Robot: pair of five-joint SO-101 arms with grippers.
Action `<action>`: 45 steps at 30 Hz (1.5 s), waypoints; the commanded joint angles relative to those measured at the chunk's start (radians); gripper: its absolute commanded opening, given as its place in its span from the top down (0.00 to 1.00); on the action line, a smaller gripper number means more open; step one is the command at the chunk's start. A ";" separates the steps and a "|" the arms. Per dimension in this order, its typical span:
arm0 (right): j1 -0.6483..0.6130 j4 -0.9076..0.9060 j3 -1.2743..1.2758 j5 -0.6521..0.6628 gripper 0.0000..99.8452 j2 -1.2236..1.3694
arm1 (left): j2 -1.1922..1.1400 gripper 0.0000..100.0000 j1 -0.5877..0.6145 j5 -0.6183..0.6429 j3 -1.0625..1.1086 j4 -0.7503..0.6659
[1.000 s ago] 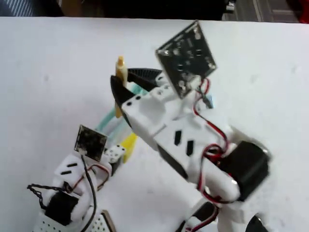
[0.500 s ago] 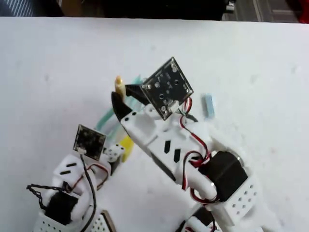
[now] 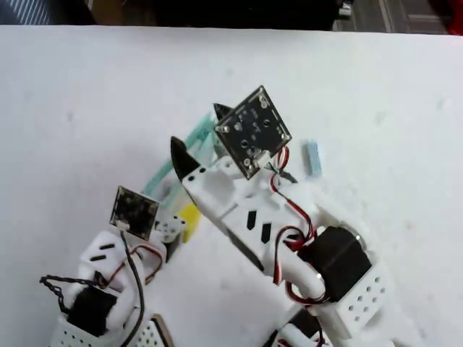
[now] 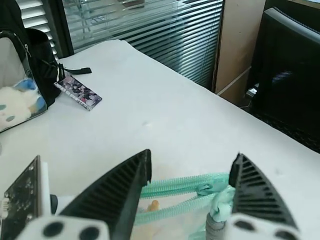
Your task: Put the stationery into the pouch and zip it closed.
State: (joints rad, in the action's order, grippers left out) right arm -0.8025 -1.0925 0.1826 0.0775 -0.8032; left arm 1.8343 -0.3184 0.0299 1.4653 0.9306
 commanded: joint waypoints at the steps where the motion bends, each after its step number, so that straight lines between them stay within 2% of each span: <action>1: 0.002 0.013 -0.012 -0.006 0.76 -0.022 | -0.007 0.78 -0.002 -0.005 -0.017 -0.011; 5: 0.087 0.025 -0.038 -0.020 0.76 -0.012 | -0.007 0.78 0.004 -0.005 -0.017 -0.011; 11: 0.367 -0.025 -0.163 -0.115 0.76 0.150 | -0.007 0.83 0.015 -0.003 -0.020 -0.011; 18: 0.507 -0.180 -0.325 -0.114 0.76 0.481 | -0.007 0.87 0.105 0.003 -0.018 -0.052; 26: 0.483 -0.240 -0.333 -0.112 0.76 0.895 | -0.007 0.91 0.159 0.005 -0.018 -0.051; 32: 0.418 -0.180 -0.334 0.000 0.76 1.119 | -0.007 0.91 0.156 0.005 -0.017 -0.049; 45: 0.409 -0.177 -0.327 0.006 0.76 1.213 | -0.007 0.91 0.154 0.005 -0.017 -0.052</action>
State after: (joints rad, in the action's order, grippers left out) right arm -0.3790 -1.2674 -0.1059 0.0713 0.4150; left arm 1.8297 -0.1726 0.0376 1.4668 0.9030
